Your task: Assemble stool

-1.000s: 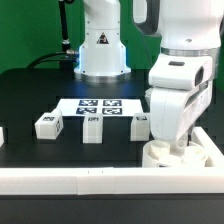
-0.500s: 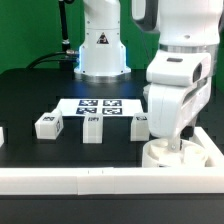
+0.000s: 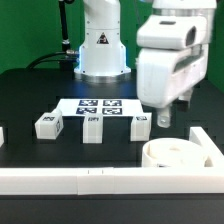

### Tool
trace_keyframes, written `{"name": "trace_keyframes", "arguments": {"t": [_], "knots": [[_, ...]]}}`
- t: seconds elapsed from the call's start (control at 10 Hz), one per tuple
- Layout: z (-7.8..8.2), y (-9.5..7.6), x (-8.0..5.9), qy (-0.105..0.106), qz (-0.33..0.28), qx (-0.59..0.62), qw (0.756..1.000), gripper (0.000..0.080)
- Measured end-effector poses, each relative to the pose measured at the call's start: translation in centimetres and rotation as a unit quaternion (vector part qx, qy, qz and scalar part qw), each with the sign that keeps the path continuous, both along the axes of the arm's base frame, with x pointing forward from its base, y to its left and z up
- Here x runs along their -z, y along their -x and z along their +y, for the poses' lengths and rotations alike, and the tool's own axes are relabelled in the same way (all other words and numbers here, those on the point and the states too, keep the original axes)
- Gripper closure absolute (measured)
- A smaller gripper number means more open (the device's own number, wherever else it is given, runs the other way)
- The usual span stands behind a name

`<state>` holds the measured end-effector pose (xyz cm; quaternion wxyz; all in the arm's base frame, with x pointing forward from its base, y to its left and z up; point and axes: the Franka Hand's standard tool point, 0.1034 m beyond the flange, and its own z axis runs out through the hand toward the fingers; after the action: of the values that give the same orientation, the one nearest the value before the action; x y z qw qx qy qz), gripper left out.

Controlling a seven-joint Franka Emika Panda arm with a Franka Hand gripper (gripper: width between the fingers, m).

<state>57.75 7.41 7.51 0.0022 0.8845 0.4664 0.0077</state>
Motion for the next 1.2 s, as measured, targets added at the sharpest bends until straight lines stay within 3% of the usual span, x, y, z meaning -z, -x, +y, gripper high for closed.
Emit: {"name": "trace_keyframes", "arguments": {"t": [0.2, 0.4, 0.7, 0.9, 1.0, 1.2], "knots": [[-3.1, 1.4, -0.3, 0.001, 0.0, 0.021, 1.0, 0.015], [-4.9, 3.4, 0.0, -0.001, -0.006, 0.062, 0.998, 0.015], [-4.8, 3.5, 0.1, -0.001, -0.003, 0.077, 0.997, 0.015], [-4.6, 3.5, 0.3, -0.01, -0.003, 0.189, 0.982, 0.015], [-4.7, 3.6, 0.6, -0.014, -0.004, 0.244, 0.97, 0.015], [-4.1, 4.4, 1.2, -0.022, -0.001, 0.403, 0.915, 0.015]]}}
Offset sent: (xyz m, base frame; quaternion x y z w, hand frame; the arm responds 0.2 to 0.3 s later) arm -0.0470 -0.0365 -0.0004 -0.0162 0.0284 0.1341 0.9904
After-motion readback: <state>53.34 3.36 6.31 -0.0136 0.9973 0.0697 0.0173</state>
